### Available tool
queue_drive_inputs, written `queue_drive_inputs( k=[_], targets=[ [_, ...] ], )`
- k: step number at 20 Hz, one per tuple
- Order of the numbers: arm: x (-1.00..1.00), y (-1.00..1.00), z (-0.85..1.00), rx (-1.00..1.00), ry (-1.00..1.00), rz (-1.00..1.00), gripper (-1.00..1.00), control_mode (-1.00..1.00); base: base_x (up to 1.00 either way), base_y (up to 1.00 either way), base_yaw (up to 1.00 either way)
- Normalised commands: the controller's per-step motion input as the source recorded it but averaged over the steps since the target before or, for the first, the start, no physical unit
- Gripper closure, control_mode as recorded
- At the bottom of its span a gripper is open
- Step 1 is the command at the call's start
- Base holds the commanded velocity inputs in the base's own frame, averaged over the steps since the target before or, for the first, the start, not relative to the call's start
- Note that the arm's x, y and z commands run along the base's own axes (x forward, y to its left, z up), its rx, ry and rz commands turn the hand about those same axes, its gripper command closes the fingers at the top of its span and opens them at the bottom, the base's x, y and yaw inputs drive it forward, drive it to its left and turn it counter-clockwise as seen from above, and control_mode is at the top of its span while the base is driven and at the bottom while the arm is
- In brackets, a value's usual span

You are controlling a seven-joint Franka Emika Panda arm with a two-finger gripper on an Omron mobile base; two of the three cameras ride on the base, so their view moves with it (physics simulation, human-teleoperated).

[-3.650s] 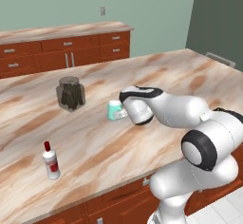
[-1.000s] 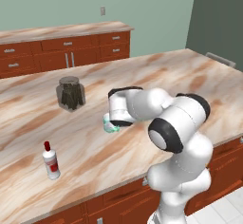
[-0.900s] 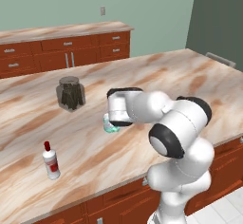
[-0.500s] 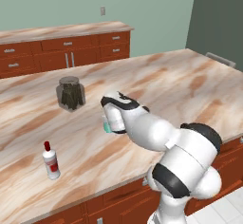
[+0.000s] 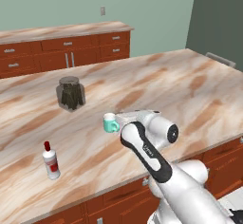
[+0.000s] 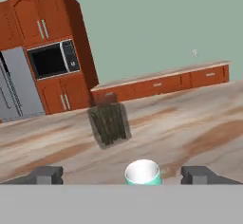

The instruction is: Open the cabinet directly in front. Then move the liquor and the mug to the dining counter with the jar on it.

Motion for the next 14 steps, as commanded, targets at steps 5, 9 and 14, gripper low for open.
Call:
queue_drive_inputs(
  k=[5,9,14],
  targets=[
    [-1.00,-0.84,0.04,0.19,-0.26,0.00,-1.00,-1.00,0.00,0.00,0.00],
    [-0.64,-0.58,-0.01,0.11,-0.15,-0.11,-1.00,-1.00,0.00,0.00,0.00],
    [-0.83,0.03,0.04,0.01,-0.25,0.02,-1.00,-1.00,0.00,0.00,0.00]
  ],
)
